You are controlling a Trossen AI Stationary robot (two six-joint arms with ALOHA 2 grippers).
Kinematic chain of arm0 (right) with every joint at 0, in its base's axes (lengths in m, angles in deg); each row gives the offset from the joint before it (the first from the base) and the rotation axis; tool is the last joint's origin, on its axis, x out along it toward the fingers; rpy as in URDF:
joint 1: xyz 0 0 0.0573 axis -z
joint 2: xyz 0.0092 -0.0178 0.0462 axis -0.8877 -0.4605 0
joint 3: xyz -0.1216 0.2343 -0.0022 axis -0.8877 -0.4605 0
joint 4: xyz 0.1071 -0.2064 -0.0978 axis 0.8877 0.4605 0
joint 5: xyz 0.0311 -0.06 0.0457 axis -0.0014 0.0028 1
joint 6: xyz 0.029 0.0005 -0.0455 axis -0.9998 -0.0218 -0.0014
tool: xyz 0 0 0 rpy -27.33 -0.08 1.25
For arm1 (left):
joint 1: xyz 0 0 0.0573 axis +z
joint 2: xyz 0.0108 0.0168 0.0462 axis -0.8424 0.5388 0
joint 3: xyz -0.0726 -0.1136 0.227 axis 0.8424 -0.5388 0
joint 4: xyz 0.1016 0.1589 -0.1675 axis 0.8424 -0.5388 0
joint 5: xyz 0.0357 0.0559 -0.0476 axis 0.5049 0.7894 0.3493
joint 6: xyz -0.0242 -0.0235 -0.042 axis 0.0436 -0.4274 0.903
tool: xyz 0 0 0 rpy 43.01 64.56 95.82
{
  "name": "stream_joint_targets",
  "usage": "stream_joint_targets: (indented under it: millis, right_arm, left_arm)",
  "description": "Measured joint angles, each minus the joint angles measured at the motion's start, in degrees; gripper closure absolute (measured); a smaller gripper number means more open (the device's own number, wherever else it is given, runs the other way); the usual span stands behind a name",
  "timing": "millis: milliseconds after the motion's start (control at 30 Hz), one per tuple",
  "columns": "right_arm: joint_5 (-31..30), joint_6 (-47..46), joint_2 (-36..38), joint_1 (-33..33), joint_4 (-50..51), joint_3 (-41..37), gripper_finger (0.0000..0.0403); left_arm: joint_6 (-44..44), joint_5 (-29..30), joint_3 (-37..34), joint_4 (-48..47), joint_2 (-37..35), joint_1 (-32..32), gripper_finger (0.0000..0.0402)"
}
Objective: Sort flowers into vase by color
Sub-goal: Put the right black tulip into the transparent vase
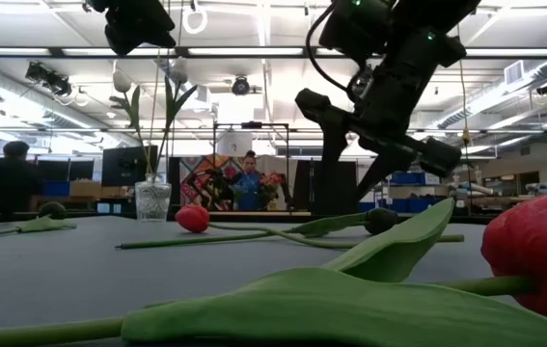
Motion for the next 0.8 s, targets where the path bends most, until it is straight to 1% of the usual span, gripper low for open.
stream_joint_targets:
  millis: [200, 300, 400, 600, 800]
  right_arm:
    - [-1.2, -2.7, 0.0, 3.5, 2.0, 0.0, 0.0217]
    - [-0.2, 0.2, 0.0, 5.7, -0.4, 0.0, 0.0217]
    - [0.6, 3.3, 0.0, 6.7, -3.8, 0.0, 0.0217]
    - [1.8, 3.8, 0.0, 5.9, -3.1, 0.0, 0.0218]
    - [1.8, 1.9, 0.0, 4.2, -0.7, 0.0, 0.0218]
  left_arm:
    - [3.6, 0.0, 0.3, 0.2, -2.0, 2.9, 0.0256]
    - [4.1, 0.0, 2.3, -0.2, -3.8, 4.2, 0.0256]
    - [2.8, 0.8, 6.2, 0.2, -6.1, 5.3, 0.0256]
    - [-1.1, 1.6, 12.6, 0.1, -7.5, 7.5, 0.0256]
    - [-1.6, 1.6, 13.2, -2.0, -7.0, 7.5, 0.0256]
